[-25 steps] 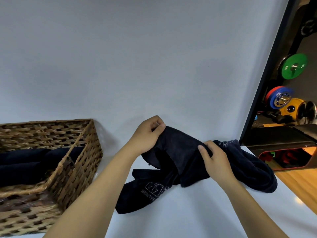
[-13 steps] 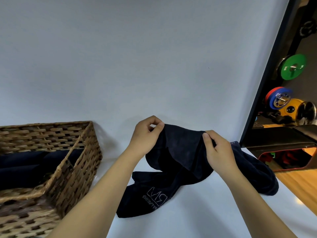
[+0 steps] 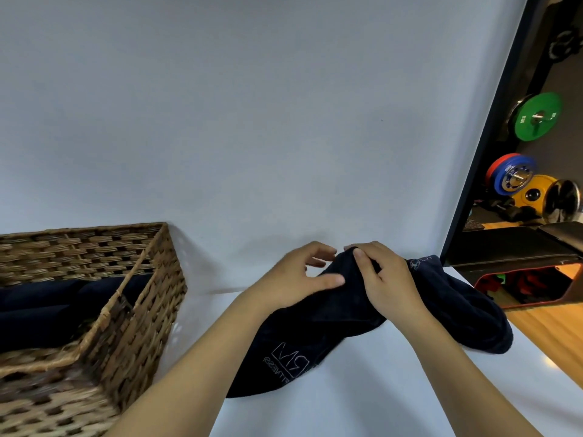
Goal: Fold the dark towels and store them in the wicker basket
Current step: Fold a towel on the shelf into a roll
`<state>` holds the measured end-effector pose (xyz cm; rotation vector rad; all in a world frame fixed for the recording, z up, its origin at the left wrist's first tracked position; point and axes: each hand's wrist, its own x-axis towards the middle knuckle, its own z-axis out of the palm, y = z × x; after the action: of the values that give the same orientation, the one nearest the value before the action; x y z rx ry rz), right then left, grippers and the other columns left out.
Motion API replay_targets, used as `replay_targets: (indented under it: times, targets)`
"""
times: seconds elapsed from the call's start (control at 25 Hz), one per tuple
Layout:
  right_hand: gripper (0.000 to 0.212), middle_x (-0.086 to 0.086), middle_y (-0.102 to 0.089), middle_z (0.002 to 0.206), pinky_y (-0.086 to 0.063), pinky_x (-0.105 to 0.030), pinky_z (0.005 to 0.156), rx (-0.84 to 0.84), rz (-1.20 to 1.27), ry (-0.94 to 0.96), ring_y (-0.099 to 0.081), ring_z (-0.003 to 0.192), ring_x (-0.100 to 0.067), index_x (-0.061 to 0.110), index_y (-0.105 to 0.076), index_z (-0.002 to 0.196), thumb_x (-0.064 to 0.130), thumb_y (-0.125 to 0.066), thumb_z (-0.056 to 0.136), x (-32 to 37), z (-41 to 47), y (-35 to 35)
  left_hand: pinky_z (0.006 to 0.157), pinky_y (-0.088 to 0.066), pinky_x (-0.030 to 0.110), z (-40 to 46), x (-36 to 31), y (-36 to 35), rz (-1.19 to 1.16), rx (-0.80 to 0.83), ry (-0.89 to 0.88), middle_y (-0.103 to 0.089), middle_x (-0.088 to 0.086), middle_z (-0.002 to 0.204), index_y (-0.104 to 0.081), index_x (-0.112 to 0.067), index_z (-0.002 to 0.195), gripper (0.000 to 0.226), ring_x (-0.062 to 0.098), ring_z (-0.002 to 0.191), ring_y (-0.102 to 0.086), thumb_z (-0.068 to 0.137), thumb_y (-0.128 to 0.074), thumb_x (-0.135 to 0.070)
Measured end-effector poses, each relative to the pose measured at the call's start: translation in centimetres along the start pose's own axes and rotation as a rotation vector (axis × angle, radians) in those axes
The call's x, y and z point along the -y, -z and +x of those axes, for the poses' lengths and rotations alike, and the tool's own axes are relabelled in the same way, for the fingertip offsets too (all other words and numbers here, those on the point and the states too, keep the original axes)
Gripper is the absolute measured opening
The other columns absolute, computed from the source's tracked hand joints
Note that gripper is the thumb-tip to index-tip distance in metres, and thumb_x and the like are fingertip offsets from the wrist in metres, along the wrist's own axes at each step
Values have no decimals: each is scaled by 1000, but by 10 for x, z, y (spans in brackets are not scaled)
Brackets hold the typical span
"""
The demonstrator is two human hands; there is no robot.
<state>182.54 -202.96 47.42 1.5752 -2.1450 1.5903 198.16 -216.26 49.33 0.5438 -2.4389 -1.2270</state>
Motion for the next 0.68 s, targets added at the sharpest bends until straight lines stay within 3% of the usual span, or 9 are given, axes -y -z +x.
replay_targets:
  times: [0.08,0.2,0.32,0.4,0.48,0.56,0.68]
  targets:
    - [24,17,-68,103,-44,-11,88,-33,25,39,-61,102,2,23,-73,110,21,-50,104,6,1,1,93,-55,33,1,2,-6,78,77,26,-70,-16,109,-63,-36,112,30,3,101,-66,86,-74,-46]
    - [21,20,-71,103,-46,-17,91,-28,59,23,-63,104,1,27,-71,109,25,-51,104,11,4,13,80,-56,36,3,2,4,114,76,52,-71,-8,87,-66,-25,95,22,12,81,-68,89,-70,-46]
    - [10,16,-73,91,-52,-28,83,253,59,-177,-68,91,-3,32,-69,98,40,-69,92,-1,6,30,70,-49,30,5,-4,24,58,37,28,-66,-6,77,-62,-17,86,25,9,70,-61,90,-73,-39]
    - [26,9,-70,78,-52,-36,75,428,-23,-246,-66,76,-12,25,-65,84,49,-75,84,-10,3,36,71,-51,29,4,-10,37,16,-27,15,-70,-4,79,-62,-18,86,21,10,71,-65,91,-73,-35]
    - [31,-5,-65,73,-46,-38,69,369,32,-245,-58,69,-15,21,-59,76,47,-74,84,-12,4,37,71,-54,28,2,-17,47,-96,-81,7,-74,-2,84,-60,-14,92,20,12,73,-68,93,-72,-30]
    - [22,-13,-66,77,-46,-37,69,173,241,-223,-57,71,-15,17,-61,78,29,-73,91,-6,6,39,71,-55,27,0,-23,55,-185,-116,-20,-74,-2,88,-57,-11,95,22,13,78,-69,95,-69,-30]
    - [19,4,-74,85,-52,-26,73,0,357,-175,-65,79,-10,22,-75,87,20,-62,100,7,13,42,74,-49,28,-1,-30,66,-102,-155,-75,-66,-5,86,-54,-12,93,20,11,79,-62,100,-62,-29]
